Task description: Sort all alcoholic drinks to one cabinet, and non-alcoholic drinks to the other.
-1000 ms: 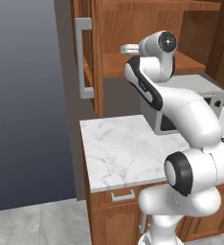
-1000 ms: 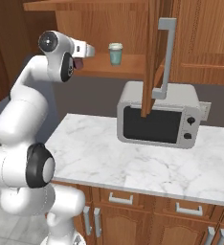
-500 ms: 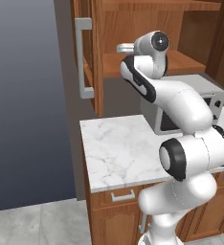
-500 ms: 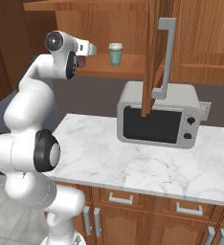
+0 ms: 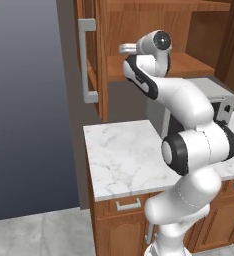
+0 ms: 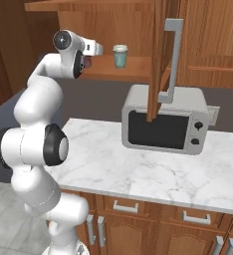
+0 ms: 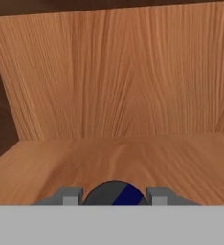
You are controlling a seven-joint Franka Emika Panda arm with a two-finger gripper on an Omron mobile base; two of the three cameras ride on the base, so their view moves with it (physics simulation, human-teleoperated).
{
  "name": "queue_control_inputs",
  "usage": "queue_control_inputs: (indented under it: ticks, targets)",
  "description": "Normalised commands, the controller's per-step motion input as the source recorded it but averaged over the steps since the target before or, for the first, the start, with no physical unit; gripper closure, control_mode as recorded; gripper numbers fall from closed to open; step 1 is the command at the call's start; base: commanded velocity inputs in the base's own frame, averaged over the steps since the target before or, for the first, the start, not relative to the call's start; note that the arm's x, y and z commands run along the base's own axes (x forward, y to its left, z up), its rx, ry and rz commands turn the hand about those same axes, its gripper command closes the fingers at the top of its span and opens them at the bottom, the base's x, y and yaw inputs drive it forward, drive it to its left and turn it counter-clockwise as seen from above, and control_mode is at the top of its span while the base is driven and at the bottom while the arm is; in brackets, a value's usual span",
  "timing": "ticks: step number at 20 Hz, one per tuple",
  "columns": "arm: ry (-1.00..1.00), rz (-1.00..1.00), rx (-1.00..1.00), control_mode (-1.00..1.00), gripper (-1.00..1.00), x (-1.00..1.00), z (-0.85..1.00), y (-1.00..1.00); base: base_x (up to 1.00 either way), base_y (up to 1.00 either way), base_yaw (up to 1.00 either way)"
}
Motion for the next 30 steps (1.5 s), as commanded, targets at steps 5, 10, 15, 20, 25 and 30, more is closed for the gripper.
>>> queue_control_inputs:
  ticks: [5, 10, 15, 20, 25, 30]
  targets:
    - [0.00, 0.01, -0.01, -1.00, 1.00, 0.31, -0.24, 0.06, 0.00, 0.00, 0.00]
    - [-0.02, 0.01, -0.01, -1.00, -1.00, 0.19, -0.20, 0.01, 0.00, 0.00, 0.00]
    - [-0.03, 0.00, 0.00, -1.00, -1.00, 0.22, -0.02, 0.04, 0.00, 0.00, 0.00]
    - [0.00, 0.00, 0.00, -1.00, -1.00, 0.18, 0.00, 0.05, 0.00, 0.00, 0.00]
    - [-0.02, 0.00, 0.00, -1.00, -1.00, -0.06, 0.00, 0.00, 0.00, 0.00, 0.00]
    - [-0.01, 0.00, 0.00, -1.00, -1.00, -0.85, -0.13, -0.05, 0.00, 0.00, 0.00]
